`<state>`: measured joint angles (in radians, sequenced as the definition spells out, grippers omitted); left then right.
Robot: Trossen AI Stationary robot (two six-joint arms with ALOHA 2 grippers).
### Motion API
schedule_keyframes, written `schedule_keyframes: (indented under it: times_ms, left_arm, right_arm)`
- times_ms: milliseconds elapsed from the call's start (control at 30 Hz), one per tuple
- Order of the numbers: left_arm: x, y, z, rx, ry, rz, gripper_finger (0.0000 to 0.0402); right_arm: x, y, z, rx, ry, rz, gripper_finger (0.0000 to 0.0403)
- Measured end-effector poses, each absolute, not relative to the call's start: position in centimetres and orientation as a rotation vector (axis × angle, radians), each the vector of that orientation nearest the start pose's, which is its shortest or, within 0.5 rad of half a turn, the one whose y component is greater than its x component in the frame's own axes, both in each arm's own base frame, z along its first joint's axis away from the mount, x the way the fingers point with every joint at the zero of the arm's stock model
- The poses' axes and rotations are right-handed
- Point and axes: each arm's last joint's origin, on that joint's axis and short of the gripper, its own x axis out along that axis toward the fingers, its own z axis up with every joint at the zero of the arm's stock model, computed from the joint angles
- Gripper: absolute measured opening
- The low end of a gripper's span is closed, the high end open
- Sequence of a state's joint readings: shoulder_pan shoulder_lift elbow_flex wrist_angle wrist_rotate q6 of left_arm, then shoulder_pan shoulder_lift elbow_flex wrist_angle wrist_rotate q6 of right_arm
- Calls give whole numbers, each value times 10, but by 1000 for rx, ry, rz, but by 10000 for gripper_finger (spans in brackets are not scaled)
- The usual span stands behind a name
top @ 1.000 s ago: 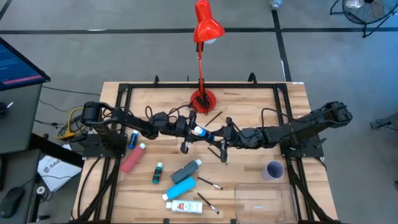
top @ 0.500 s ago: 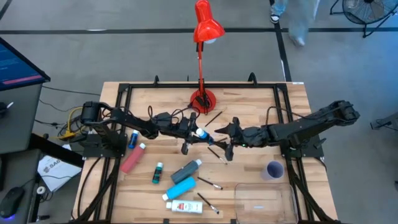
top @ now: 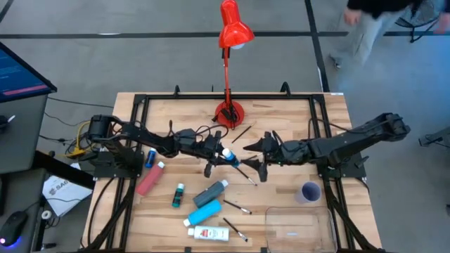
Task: Pick & Place Paint Supplies
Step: Put the blue paint bottle into the transparent bin
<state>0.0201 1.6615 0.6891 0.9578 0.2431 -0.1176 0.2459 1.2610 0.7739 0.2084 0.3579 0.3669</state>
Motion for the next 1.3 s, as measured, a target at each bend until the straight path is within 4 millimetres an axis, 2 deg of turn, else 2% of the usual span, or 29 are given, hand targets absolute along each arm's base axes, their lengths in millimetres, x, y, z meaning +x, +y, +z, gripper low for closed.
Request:
schedule_keyframes:
  times_ms: [133,300,467,633,900,1300]
  left_arm:
    - [327,-7,195,-118,45,-242,56]
    - [327,-12,191,-121,85,-252,56]
    - [327,-12,190,-122,99,-244,56]
    - [327,-12,189,-123,109,-243,56]
    - [327,-12,188,-124,118,-242,56]
    - [327,-10,187,-124,128,-207,56]
  right_arm:
    - [285,53,273,271,354,-194,256]
    - [302,54,299,234,477,-223,256]
    - [315,57,314,254,600,-194,256]
    - [331,53,318,284,731,-177,256]
    - [352,57,326,228,778,-165,256]
    - [354,58,327,221,772,-160,256]
